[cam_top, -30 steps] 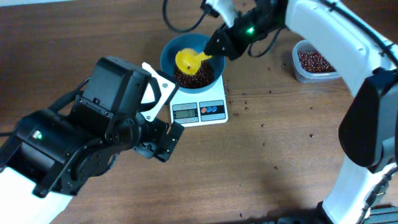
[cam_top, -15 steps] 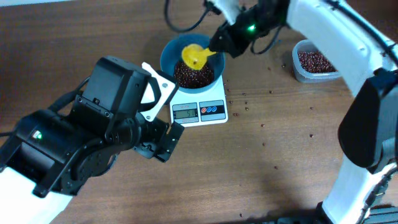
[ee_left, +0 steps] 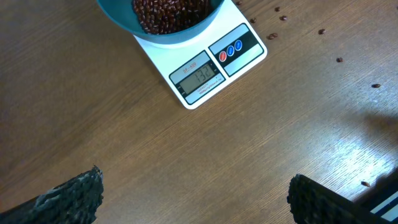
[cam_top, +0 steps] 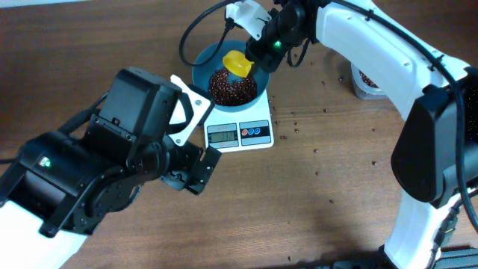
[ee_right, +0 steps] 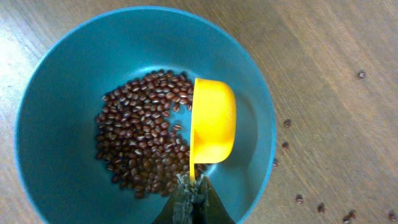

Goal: Scoop item into bowl and weigh 50g on scale

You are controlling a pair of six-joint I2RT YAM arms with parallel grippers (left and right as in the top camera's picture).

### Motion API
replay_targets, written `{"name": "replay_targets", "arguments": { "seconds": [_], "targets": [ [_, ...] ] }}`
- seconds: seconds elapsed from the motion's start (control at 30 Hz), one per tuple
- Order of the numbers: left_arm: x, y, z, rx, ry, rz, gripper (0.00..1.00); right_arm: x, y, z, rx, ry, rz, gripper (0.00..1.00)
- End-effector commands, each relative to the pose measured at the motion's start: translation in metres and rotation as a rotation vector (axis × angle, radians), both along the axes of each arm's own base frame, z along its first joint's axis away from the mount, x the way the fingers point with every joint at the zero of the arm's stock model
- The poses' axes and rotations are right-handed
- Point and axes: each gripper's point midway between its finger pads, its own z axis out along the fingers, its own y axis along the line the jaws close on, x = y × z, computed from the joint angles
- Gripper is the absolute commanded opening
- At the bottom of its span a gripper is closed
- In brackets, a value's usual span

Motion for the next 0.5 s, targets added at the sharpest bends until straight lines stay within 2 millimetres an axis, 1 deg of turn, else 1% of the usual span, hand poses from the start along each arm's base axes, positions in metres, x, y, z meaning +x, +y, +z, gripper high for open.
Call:
{"name": "replay_targets", "arguments": {
  "seconds": [0.0, 0.1, 0.17, 0.23, 0.27, 0.3, 0.37, 0.4, 0.47],
  "targets": [
    [0.003, 0.001, 0.008, -0.005, -0.025, 0.001, 0.99, 0.005, -0.003, 0.000, -0.033, -0.020, -0.007, 0.04],
    [0.003, 0.001, 0.008, -0.005, -0.025, 0.001, 0.99, 0.000, 0.000, -0.002, -0.038, -0.006, 0.000, 0.04],
    [0.003, 0.001, 0.008, -0.005, -0.025, 0.001, 0.99, -0.010, 0.003, -0.005, -0.047, 0.030, 0.016, 0.04],
    [0.003, 0.001, 0.008, -0.005, -0.024, 0.001, 0.99, -0.014, 0.008, -0.003, -0.044, 0.030, 0.030, 0.04],
    [0.003, 0.001, 0.008, -0.005, -0.025, 0.001, 0.99, -0.016, 0.011, -0.001, -0.040, 0.027, 0.037, 0.04],
    [0.003, 0.001, 0.008, -0.005, -0.025, 0.001, 0.99, -0.021, 0.020, 0.009, -0.004, 0.021, 0.060, 0.04],
    [0.003, 0.001, 0.008, -0.005, -0.025, 0.001, 0.99, -0.026, 0.024, 0.019, 0.033, 0.020, 0.077, 0.04],
    [0.003, 0.001, 0.008, -0.005, -0.025, 0.001, 0.99, -0.029, 0.025, 0.023, 0.042, 0.024, 0.082, 0.04],
    [0.003, 0.001, 0.008, -0.005, -0.025, 0.001, 0.99, -0.036, 0.023, 0.022, 0.037, 0.052, 0.084, 0.04]
  ]
}}
